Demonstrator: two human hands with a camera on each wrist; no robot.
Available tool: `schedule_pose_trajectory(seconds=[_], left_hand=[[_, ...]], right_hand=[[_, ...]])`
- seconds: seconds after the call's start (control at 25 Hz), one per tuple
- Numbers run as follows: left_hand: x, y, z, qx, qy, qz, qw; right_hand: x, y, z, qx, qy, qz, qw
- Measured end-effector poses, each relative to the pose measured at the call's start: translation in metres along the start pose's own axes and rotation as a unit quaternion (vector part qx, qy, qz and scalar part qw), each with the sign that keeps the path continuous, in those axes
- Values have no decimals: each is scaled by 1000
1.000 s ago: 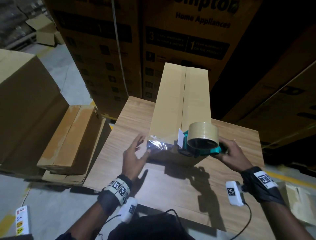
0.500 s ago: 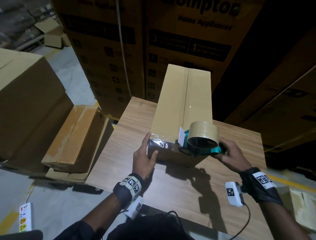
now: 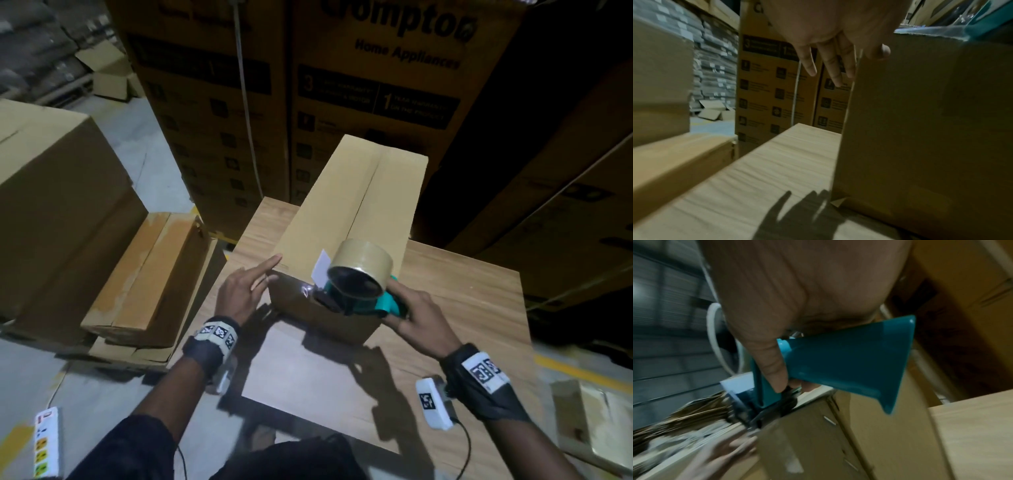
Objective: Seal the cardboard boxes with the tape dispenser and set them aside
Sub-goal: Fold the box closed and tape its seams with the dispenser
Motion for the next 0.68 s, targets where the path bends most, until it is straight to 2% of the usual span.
schedule_pose_trajectory(seconds=[0.16, 0.24, 0.32, 0.36, 0.48, 0.68], left_hand=[[22, -1, 34, 138, -23, -66, 988], [14, -24, 30, 196, -25, -150, 969], [-1, -46, 9, 201, 11, -223, 954], [-5, -51, 2, 188, 21, -229, 955], [-4, -58, 5, 150, -3, -206, 967], [0, -52, 8, 153, 9, -206, 966]], right_hand=[[18, 40, -23, -82, 8, 47, 996], [21, 44, -26, -107, 14, 43, 993], [21, 43, -27, -105, 28, 35, 994], [20, 44, -27, -104, 35, 34, 993], [22, 47, -25, -120, 54, 30, 991], [25, 50, -20, -136, 68, 38, 988]])
Point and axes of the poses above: each hand's wrist, its own x-axis towards the middle knuckle, its own z-axis out of the back of the hand, y = z × x, the point moved 8 cm from there along x, towards the middle knuckle, and after that the axes turned 6 degrees about z, right-handed, at the moved point
